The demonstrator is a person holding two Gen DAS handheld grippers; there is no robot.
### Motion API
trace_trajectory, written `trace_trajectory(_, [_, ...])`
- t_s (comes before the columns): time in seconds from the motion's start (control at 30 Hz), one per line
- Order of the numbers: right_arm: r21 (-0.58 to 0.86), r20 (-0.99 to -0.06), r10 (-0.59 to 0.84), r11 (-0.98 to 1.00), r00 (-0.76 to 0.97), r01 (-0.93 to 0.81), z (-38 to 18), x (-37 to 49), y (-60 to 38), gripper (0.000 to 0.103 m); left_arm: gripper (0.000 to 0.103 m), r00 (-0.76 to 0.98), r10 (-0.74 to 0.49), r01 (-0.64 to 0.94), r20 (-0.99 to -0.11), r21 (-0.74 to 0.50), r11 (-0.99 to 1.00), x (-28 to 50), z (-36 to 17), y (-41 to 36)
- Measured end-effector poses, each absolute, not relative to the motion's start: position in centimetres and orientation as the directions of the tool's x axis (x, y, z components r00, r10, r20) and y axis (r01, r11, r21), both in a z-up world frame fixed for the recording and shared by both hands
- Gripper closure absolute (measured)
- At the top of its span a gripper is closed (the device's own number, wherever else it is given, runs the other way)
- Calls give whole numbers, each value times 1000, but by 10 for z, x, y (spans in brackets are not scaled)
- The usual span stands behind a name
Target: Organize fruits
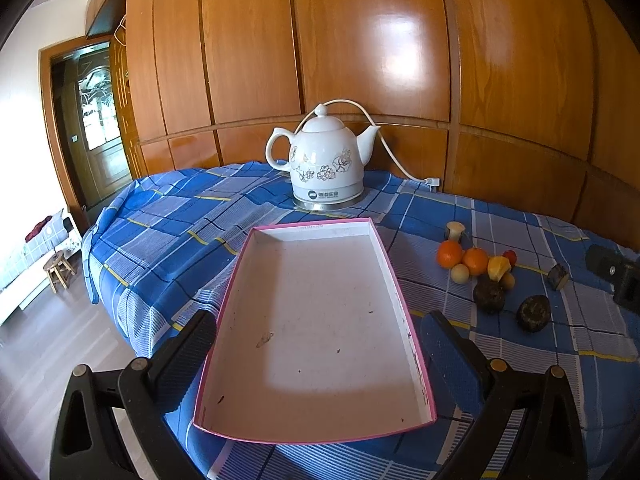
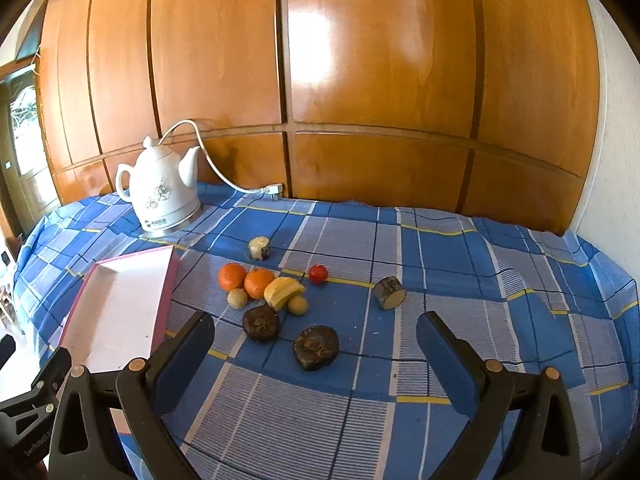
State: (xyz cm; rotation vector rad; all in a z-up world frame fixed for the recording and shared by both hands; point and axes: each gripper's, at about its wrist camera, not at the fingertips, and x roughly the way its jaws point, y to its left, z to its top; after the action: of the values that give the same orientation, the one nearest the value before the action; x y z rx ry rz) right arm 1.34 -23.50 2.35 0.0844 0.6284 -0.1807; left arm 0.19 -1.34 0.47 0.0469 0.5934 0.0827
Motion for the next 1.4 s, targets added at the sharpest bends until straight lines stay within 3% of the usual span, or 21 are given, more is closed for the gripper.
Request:
trace_trajectory(0.47, [38,-627,-93,988,773,149,36,36,-279,1,0,813,65,-25,-579,76,997,7,0,-22])
trace_trajectory(0.67, [70,-706,-27,992,708,107,25,63,-331,1,0,682,-176,157,-709,-93,983,28,-13,-28])
trace_trajectory(0.8, [63,-737,-78,981,671,182,5,74,-374,2,1,634,-199,237,-747,-57,970,41,-17,-52])
trace_trajectory(1.03, [226,-762,-44,916,646,330,-12,72,-428,8,14,531,-312,379,-788,-109,919,63,-25,-109])
trace_trajectory(1.4, [236,-779,-18,918,627,320,-14,76,-423,8,31,465,-343,543,-816,-44,839,94,-47,-207])
